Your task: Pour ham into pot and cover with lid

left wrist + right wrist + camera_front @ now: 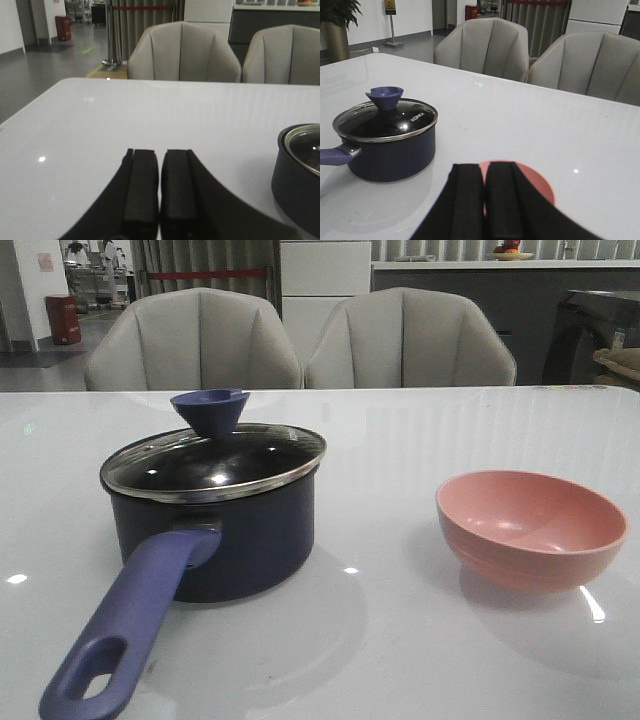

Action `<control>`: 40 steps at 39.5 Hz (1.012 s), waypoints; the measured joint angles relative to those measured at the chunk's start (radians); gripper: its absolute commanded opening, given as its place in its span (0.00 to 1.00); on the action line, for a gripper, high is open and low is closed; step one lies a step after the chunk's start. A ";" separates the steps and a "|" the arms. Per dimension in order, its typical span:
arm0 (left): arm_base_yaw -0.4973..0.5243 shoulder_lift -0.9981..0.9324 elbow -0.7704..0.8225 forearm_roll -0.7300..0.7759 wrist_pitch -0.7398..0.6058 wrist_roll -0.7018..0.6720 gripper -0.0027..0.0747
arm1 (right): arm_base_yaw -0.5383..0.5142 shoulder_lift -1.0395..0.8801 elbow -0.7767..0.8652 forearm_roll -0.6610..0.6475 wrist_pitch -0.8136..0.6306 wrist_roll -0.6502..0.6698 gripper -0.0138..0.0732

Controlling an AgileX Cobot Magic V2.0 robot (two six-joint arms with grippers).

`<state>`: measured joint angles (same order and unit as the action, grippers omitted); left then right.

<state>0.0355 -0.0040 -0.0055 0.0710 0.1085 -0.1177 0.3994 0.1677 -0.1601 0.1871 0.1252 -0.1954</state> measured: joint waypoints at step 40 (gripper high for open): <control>0.002 -0.002 0.012 0.000 -0.012 0.000 0.19 | 0.000 0.000 0.000 0.000 0.000 0.000 0.34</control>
<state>0.0371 -0.0062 0.0062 0.0710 0.0964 -0.1181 0.3994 0.1677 -0.1601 0.1871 0.1252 -0.1954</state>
